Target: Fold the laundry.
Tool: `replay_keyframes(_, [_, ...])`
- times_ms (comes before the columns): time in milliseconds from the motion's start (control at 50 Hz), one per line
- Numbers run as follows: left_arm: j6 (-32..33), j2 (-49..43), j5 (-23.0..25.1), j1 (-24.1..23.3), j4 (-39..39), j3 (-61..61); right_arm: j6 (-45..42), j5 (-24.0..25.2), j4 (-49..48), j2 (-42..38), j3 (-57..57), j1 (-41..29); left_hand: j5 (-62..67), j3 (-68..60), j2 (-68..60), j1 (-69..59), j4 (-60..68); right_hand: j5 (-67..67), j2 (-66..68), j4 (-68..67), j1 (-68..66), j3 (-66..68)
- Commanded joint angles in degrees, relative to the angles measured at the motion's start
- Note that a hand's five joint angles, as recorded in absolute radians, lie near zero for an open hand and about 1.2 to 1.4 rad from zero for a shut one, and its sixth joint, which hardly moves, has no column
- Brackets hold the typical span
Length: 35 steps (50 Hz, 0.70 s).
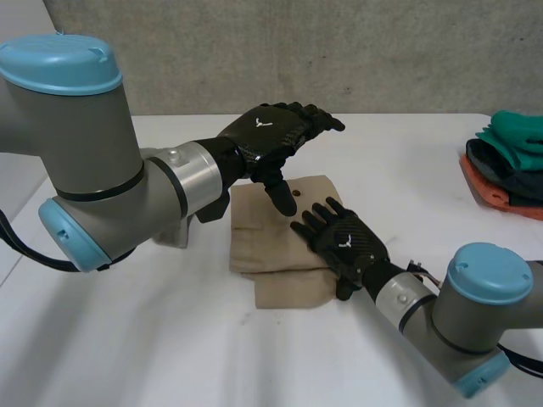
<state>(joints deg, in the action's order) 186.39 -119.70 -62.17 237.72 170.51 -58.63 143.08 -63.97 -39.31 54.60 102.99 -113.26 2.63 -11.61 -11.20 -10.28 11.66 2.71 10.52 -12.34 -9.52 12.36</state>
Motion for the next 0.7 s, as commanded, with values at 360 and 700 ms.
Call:
replay_keyframes(360, [0.0,-0.5,-1.8,0.0,2.1,-0.6,7.4,-4.0,4.1,-8.4,-17.9,-2.9,-0.7,-0.3,-0.7,-1.6,0.2,27.9,30.1,-28.3,-31.1,28.3])
replay_keyframes(700, [-0.3,2.9,-2.3,1.1,4.2,-1.5,21.8,-8.5,8.9,-1.6,-33.6,1.6,-0.9,-0.1,-0.5,-1.4,0.1,67.3,69.5,-67.7,-70.5,67.6])
